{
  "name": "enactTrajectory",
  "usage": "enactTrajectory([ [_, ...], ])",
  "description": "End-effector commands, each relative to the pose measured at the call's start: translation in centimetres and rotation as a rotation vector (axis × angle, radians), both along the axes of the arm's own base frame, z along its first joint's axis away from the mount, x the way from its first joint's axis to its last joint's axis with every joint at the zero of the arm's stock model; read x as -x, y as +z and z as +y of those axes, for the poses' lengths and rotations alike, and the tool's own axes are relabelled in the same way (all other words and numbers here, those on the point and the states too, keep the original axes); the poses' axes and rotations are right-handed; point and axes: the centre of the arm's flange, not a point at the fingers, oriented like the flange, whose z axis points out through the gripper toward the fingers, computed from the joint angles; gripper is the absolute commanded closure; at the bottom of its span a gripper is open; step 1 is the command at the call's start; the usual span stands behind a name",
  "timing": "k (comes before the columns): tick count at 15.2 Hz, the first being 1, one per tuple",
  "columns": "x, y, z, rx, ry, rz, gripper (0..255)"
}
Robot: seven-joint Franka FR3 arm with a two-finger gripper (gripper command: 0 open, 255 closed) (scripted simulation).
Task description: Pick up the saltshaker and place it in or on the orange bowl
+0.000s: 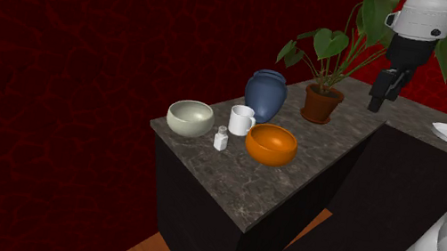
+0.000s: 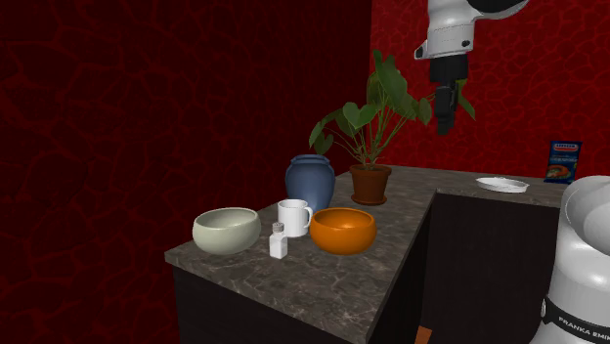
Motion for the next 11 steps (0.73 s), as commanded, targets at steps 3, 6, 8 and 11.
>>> enactTrajectory([
  [3,-1.8,-1.6,1.0,-0.002,0.004,-0.007,0],
  [6,-4.4,-3.9,2.4,-0.006,0.009,-0.017,0],
  [8,-6.2,-5.4,3.4,-0.008,0.012,-0.024,0],
  [11,-8.9,-7.7,4.9,-0.011,0.018,-0.034,0],
])
